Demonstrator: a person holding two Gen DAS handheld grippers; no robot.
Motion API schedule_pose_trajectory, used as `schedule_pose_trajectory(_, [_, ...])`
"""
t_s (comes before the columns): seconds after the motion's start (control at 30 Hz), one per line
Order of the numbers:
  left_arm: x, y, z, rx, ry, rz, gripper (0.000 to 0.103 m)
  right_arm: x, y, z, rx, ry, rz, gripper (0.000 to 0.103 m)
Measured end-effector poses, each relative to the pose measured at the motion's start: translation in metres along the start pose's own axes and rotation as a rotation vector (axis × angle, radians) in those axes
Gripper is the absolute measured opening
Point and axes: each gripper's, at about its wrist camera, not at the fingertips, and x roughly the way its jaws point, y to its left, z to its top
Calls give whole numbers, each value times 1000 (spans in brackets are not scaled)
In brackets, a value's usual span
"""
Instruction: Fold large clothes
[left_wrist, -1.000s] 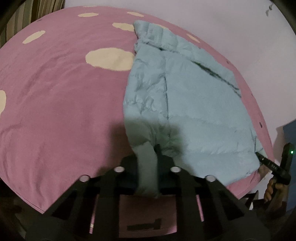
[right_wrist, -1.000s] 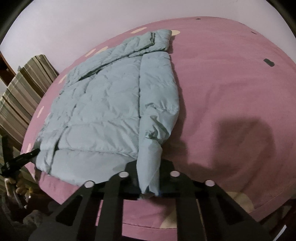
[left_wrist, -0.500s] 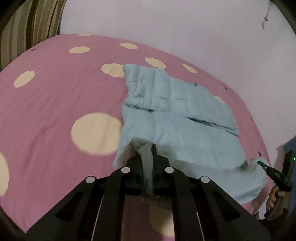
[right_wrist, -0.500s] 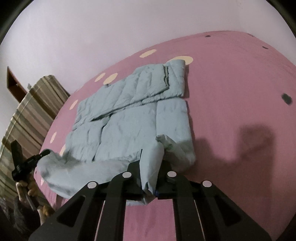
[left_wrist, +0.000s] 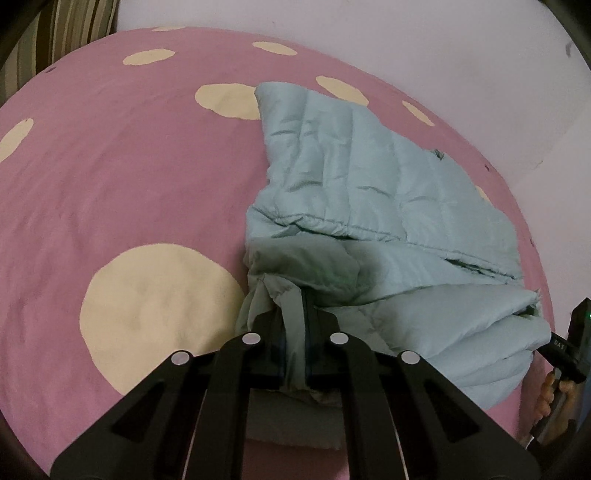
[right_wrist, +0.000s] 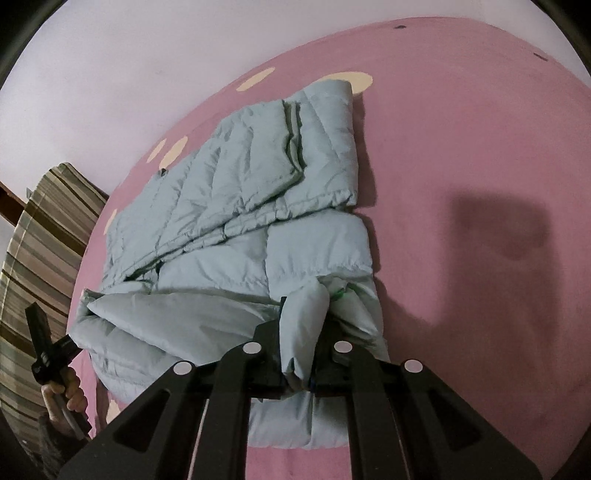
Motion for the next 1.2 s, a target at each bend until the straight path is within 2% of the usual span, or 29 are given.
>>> schedule_pose_trajectory(0.07, [-6,2,0,-18,-2,-17,10,-7,-3,3,14,-17,16,11])
schedule_pose_trajectory(0.1, [-11,5,2,-37,-6,-32,15,-13,-5,5,24,-29,27,12])
schedule_pose_trajectory(0.17, [-20,10,7,-68,-27,-48,33,-22,-8,8,40,-56,42,21])
schedule_pose_trajectory(0.2, [-26,13,9,-86,-51,-42,49,-26,-9,11,47,-71,39,23])
schedule_pose_trajectory(0.23, [-33,16,10,-99,-78,-25,54,-33,-12,12,55,-94,34,29])
schedule_pose_trajectory(0.33, [-49,26,13,-127,-125,-12,56,-45,-20,13,83,-135,13,38])
schedule_pose_trajectory(0.6, [-56,51,-19,-139,-122,43,56,-66,-39,-4,106,-170,-2,39])
schedule_pose_trajectory(0.83, [-61,74,-47,-180,-123,22,56,-79,-63,-18,169,-194,-11,39])
schedule_pose_trajectory(0.93, [-62,68,-51,-127,-116,-13,58,-76,-62,-22,143,-173,-10,39])
schedule_pose_trajectory(1.07, [-59,45,-49,-14,-117,-8,63,-64,-46,-21,63,-140,0,39])
schedule_pose_trajectory(1.1, [-57,40,-47,5,-114,-11,63,-60,-41,-20,50,-135,1,41])
schedule_pose_trajectory(1.17, [-51,32,-42,33,-106,-14,64,-53,-31,-15,15,-129,11,55])
schedule_pose_trajectory(1.2, [-49,30,-39,37,-105,-16,64,-51,-27,-14,0,-131,14,56])
